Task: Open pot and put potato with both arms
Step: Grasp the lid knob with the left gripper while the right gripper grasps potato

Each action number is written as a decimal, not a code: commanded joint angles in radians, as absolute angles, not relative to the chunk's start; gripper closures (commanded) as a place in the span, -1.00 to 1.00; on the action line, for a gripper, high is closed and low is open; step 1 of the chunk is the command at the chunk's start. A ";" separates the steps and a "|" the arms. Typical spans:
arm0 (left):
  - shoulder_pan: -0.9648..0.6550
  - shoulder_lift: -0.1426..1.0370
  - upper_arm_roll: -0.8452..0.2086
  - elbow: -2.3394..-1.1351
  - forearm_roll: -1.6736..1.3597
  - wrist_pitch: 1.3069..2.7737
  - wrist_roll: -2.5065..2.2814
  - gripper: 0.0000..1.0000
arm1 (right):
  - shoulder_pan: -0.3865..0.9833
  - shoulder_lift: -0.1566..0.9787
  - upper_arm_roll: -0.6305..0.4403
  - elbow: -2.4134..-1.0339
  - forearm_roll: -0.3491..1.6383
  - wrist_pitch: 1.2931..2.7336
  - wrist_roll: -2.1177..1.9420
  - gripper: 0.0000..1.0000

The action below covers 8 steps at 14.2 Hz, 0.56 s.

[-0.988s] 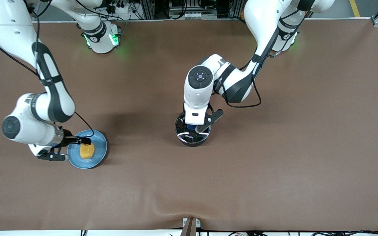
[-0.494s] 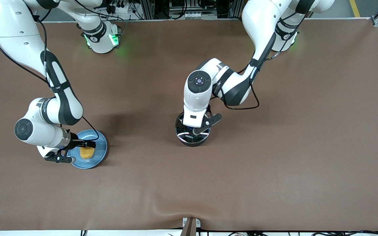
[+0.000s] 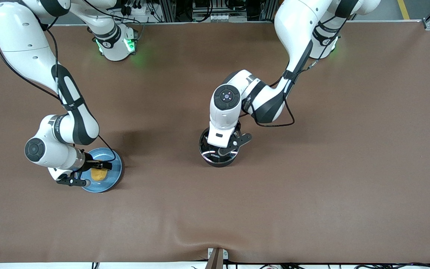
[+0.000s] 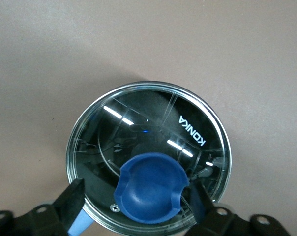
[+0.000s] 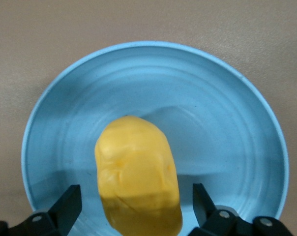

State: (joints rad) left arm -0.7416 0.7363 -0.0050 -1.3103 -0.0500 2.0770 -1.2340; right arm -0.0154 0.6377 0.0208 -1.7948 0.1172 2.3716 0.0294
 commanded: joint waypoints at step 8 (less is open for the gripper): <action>-0.750 0.772 0.002 -1.282 -0.043 2.135 -1.203 -0.72 | -0.014 0.536 0.020 -1.784 0.121 2.269 0.014 0.89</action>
State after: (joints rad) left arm -0.7419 0.7426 -0.0050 -1.3103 -0.0500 2.1056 -1.2080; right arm -0.0140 0.6128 0.0211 -1.7758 0.1168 2.3363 0.0270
